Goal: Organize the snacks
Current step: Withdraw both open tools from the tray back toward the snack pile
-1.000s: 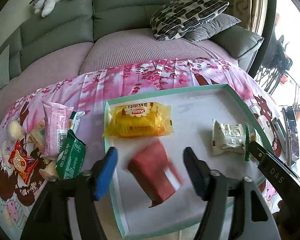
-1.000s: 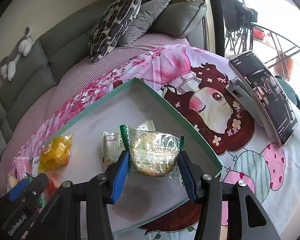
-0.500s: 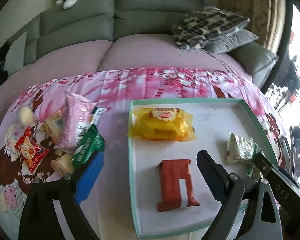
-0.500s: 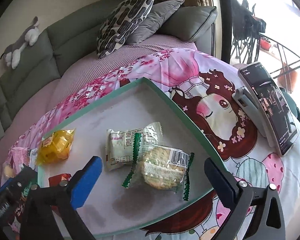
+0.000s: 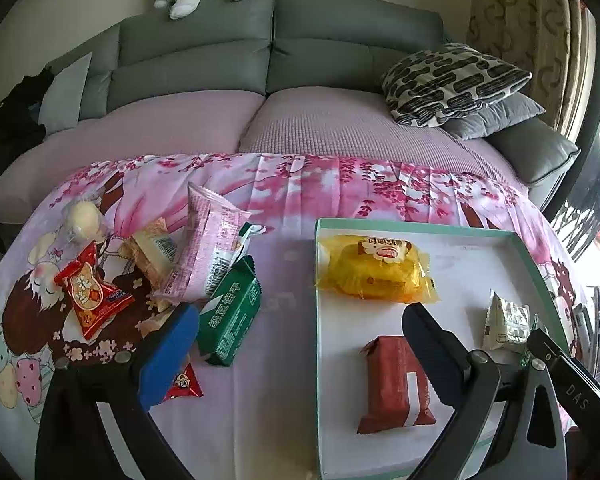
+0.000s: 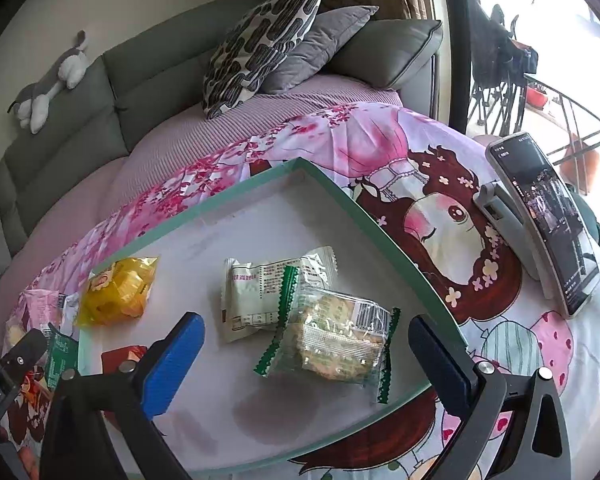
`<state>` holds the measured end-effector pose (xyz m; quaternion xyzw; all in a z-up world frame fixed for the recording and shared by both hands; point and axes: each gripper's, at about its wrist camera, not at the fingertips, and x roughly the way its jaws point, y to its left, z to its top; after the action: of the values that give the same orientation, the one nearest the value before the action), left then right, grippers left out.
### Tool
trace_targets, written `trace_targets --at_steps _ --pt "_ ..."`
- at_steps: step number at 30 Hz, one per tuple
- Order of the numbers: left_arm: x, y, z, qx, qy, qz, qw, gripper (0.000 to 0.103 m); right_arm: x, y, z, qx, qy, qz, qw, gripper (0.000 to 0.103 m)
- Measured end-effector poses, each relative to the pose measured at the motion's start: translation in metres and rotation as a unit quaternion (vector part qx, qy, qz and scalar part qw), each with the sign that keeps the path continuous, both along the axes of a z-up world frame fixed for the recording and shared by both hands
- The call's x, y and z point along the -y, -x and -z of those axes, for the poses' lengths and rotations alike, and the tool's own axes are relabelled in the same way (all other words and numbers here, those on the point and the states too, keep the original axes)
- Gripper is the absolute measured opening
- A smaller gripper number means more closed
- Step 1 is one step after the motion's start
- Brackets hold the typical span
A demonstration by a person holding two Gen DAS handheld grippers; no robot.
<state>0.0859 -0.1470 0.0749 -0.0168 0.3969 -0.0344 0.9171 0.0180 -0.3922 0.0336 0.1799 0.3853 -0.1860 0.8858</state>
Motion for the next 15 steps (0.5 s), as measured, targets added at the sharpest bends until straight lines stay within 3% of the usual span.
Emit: trace_targets --at_steps 15 --pt "-0.046 0.004 0.001 -0.019 0.002 -0.061 0.998 0.102 -0.016 -0.004 -0.006 -0.003 0.01 -0.011 1.0 0.103"
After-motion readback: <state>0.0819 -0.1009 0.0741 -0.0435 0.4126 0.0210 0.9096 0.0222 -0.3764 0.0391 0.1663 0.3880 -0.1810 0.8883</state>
